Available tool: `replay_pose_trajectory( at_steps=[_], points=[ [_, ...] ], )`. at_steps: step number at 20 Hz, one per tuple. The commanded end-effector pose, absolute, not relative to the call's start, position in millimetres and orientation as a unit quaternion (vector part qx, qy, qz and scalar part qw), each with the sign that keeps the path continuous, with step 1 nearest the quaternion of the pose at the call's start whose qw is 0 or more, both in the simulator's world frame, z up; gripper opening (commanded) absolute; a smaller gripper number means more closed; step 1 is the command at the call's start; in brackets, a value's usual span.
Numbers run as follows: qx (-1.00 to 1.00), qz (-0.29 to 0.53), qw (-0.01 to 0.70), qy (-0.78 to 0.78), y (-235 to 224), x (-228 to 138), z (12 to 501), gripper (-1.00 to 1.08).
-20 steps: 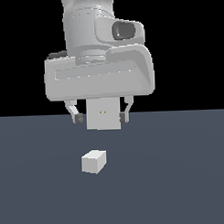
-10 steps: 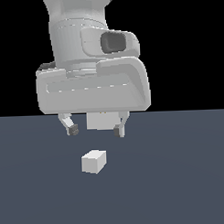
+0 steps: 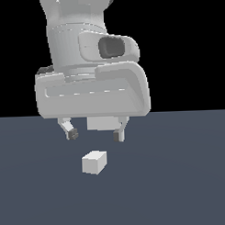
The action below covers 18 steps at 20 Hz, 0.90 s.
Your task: Plug the charger into the wall socket.
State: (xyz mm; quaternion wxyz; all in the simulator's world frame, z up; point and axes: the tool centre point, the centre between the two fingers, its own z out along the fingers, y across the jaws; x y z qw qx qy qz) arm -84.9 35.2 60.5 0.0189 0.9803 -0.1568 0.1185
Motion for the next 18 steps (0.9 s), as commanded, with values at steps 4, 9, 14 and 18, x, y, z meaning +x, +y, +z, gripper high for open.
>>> replay_pose_trajectory(
  at_steps=[4,9,14,18],
  points=[
    [0.98,0.118,0.019,-0.157,35,-86,46,1.0],
    [0.98,0.119,0.019,-0.158,35,-86,24,1.0],
    [0.98,0.119,0.019,-0.158,35,-86,13,1.0],
    [0.98,0.119,0.019,-0.158,35,-86,12,-1.0]
  ],
)
